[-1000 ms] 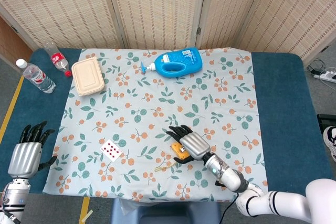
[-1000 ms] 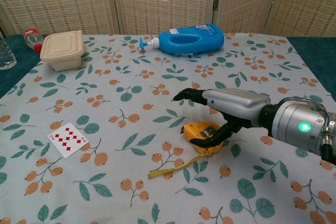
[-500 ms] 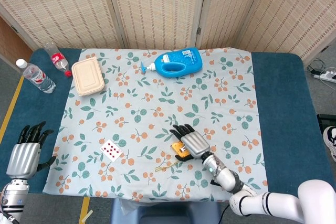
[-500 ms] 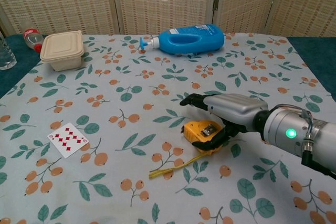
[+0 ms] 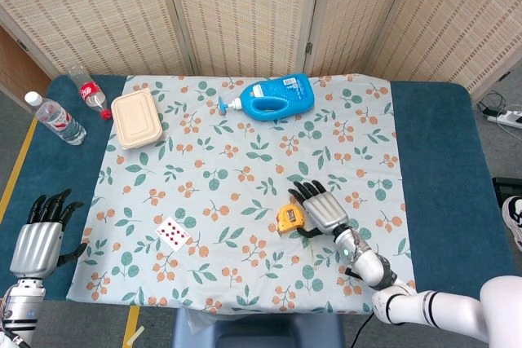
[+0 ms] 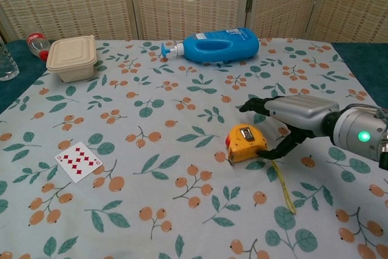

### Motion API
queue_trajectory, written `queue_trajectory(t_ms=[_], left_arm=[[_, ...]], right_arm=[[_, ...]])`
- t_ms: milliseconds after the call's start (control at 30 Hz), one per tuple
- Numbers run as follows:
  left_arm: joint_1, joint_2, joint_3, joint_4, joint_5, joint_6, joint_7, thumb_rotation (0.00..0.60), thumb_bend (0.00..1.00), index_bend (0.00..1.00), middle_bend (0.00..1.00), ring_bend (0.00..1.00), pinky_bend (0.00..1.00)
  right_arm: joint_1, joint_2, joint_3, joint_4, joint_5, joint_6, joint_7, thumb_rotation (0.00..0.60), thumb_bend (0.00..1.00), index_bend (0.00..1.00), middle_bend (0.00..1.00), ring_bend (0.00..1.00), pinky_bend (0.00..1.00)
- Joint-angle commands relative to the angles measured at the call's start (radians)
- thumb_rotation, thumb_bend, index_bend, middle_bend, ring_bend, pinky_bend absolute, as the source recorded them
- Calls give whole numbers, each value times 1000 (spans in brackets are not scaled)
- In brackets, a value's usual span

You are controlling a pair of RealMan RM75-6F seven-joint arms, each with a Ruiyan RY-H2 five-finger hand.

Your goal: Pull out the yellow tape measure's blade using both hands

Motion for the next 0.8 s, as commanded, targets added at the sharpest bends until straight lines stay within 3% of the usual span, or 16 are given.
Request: queue_trajectory(t_ms=[33, 400, 800], left_arm=[[-1, -1, 0, -2, -1, -2, 4, 600, 234, 247, 104, 122, 0], [6, 6, 2, -16, -6, 5, 8, 600, 234, 243, 104, 123, 0], [12, 10, 5, -23, -8, 9, 9, 600, 234, 231, 104, 122, 0]], right_arm=[[7, 9, -7, -10, -15, -8, 2, 410, 362, 0, 11, 0, 0], [45, 7, -28, 27, -94, -31, 0, 409, 362, 94, 132, 28, 0], [70, -12, -39, 70, -153, -45, 38, 412, 361, 138, 163, 44, 0]])
